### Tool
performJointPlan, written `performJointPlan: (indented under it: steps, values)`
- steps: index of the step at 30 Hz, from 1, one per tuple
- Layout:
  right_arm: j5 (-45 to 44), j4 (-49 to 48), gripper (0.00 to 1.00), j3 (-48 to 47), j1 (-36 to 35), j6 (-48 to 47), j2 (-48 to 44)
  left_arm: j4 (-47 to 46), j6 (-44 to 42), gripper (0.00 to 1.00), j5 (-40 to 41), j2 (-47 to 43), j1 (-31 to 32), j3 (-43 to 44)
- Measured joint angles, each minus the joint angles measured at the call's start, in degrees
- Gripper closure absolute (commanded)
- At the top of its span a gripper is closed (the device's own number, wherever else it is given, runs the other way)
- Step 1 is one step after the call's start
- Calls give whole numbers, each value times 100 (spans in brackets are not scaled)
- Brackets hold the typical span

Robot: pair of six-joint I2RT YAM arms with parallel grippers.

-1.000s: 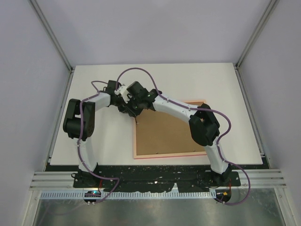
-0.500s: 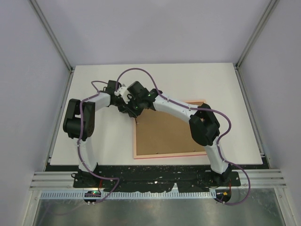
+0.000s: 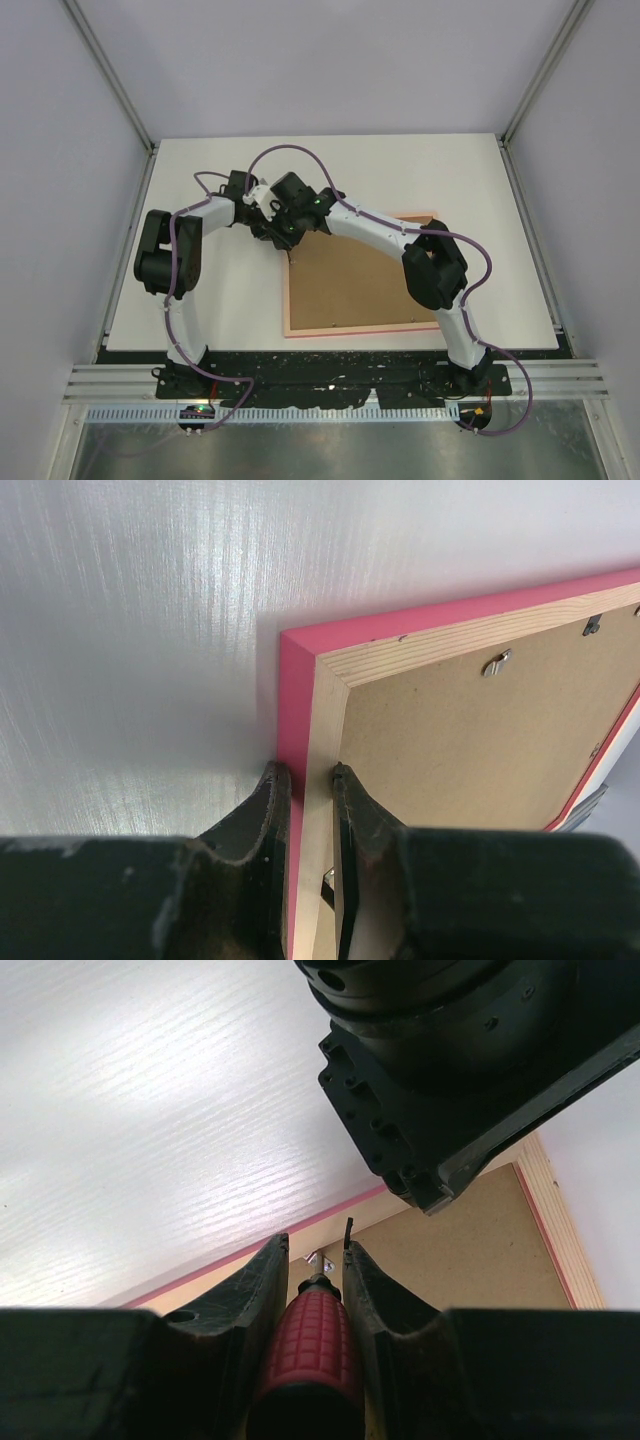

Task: Take the photo out of the frame
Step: Release the photo frame item from the photo frame.

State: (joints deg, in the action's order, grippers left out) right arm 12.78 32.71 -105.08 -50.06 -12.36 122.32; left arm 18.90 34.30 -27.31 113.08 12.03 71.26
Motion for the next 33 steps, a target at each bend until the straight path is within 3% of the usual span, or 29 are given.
performJointPlan:
  steps: [19,33]
  values:
    - [192,181,92,-57,9,-254,9,17,0,100,-20,0,-4,0]
    - [-400,127,92,-59,-48,120,9,17,0,100,-20,0,-4,0]
